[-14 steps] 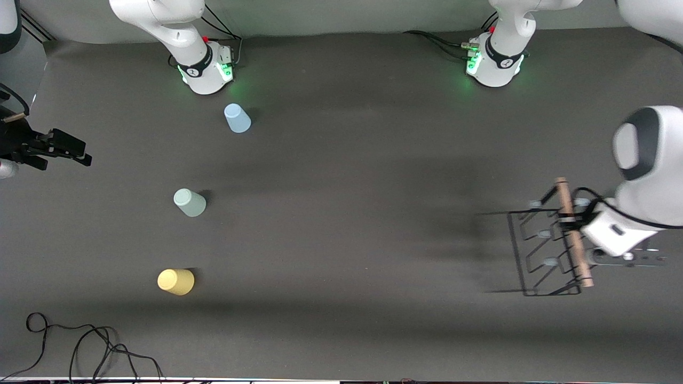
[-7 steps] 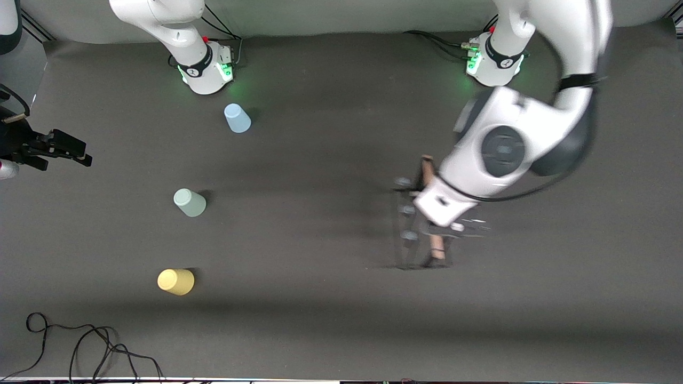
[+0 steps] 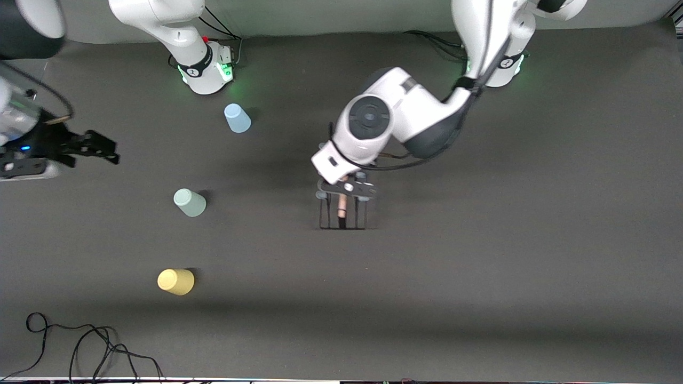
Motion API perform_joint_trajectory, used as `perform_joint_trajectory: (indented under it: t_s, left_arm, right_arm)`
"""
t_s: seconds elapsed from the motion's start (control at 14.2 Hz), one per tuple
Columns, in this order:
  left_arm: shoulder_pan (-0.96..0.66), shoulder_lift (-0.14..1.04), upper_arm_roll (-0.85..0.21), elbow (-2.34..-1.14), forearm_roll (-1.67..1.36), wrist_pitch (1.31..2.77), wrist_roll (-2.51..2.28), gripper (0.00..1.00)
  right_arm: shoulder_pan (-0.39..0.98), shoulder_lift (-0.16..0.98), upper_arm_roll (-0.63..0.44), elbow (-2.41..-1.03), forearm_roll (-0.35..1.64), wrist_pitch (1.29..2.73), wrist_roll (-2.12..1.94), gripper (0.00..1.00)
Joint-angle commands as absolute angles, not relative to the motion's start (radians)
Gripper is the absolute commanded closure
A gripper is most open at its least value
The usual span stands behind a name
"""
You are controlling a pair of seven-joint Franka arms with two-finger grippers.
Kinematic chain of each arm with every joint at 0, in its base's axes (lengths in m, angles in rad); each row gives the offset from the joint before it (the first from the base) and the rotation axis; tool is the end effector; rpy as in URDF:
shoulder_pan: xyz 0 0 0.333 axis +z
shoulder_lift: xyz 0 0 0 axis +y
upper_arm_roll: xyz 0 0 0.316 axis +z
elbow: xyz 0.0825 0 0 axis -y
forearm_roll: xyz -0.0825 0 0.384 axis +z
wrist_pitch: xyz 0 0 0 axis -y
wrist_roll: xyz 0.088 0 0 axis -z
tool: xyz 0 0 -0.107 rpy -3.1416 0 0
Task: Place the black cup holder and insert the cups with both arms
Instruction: 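Carry the rack to the table middle with the left gripper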
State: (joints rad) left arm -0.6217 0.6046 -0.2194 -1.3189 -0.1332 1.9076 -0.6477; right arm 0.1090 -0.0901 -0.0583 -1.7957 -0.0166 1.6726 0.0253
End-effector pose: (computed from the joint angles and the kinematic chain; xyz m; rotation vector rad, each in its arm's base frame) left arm 0.4999 -0.5213 0.3920 2.9445 -0.1639 -0.2536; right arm 0.5293 0.0241 0.5754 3.1284 0.0433 -0.0511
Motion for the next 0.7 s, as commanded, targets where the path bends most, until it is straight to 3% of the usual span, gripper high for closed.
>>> perform_joint_trajectory:
  t_s: [0.0,0.21,0.49,0.56,0.63]
  left_arm:
    - [-0.673,0.684,-0.207,-1.258,-0.146,2.024,-0.707,1.0]
    - [-0.686,0.716,-0.207,-1.256,-0.146,2.091,-0.721,1.0]
    - [-0.684,0.716,-0.206,-1.258,-0.141,2.094,-0.704,1.0]
    - [-0.683,0.718,-0.203,-1.259,-0.141,2.121,-0.715,0.91]
    - [-0.678,0.718,-0.201,-1.261,-0.141,2.158,-0.712,0.59]
  right_arm:
    - [0.114,-0.294,-0.064,-2.064,-0.041,1.775,0.049,0.0]
    - [0.106,-0.312,-0.08,-2.128,-0.041,1.81,-0.016,0.0]
    - [0.107,-0.207,-0.115,-2.132,-0.04,1.887,-0.083,0.0]
    - [0.109,-0.169,-0.115,-2.147,-0.037,1.92,-0.083,0.0]
    - [0.109,-0.144,-0.115,-2.179,-0.032,1.986,-0.083,0.0]
